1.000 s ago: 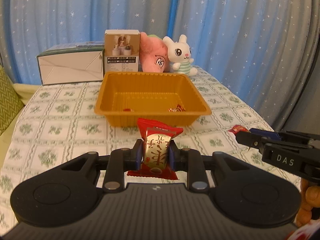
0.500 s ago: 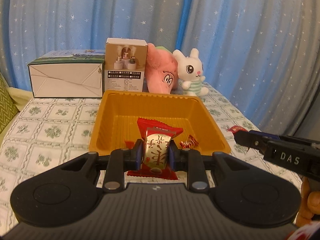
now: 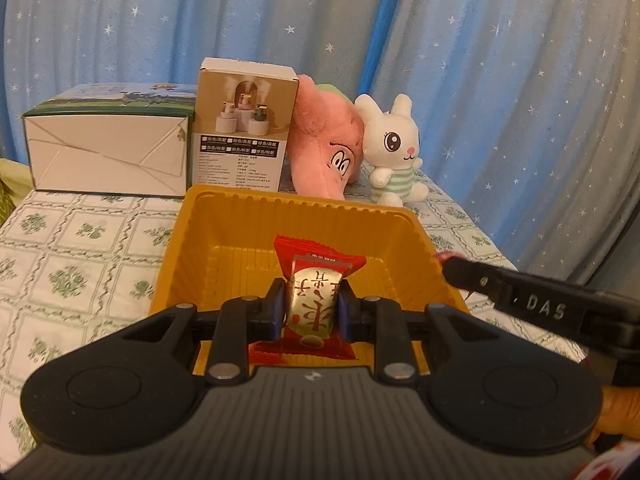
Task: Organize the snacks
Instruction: 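Carry both held candies over the orange tray with both tools, then open both tools to release the candies into the orange tray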
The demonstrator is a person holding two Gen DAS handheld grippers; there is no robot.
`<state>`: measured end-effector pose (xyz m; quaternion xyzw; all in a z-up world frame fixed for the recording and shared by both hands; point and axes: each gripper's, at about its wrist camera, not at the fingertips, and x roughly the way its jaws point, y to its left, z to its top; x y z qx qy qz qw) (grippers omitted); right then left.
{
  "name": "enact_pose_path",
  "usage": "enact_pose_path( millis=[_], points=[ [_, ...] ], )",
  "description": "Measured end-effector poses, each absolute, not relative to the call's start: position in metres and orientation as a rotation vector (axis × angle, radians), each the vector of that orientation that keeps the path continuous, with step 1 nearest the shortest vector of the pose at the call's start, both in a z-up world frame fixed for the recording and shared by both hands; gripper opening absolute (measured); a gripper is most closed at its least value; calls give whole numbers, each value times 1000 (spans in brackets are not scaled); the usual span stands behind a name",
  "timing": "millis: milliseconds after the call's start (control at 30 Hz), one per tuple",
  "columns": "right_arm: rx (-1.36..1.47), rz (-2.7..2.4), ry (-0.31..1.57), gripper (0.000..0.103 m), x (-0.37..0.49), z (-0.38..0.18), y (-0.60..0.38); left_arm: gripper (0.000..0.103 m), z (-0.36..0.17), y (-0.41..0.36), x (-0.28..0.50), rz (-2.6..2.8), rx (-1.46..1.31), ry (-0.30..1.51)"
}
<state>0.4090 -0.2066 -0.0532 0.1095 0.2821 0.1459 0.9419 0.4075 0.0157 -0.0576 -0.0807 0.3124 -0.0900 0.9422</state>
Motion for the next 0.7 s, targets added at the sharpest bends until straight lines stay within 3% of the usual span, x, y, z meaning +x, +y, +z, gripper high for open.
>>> enact_pose_path(
  millis=[400, 500, 700],
  points=[
    [216, 285, 626, 29, 433, -73, -200, 24, -73, 14, 437, -211, -194, 649],
    [217, 279, 633, 29, 435, -75, -202, 38, -76, 18, 439, -232, -236, 647],
    [229, 275, 636, 29, 435, -75, -204, 38, -76, 26, 438, -210, -245, 661]
  ],
)
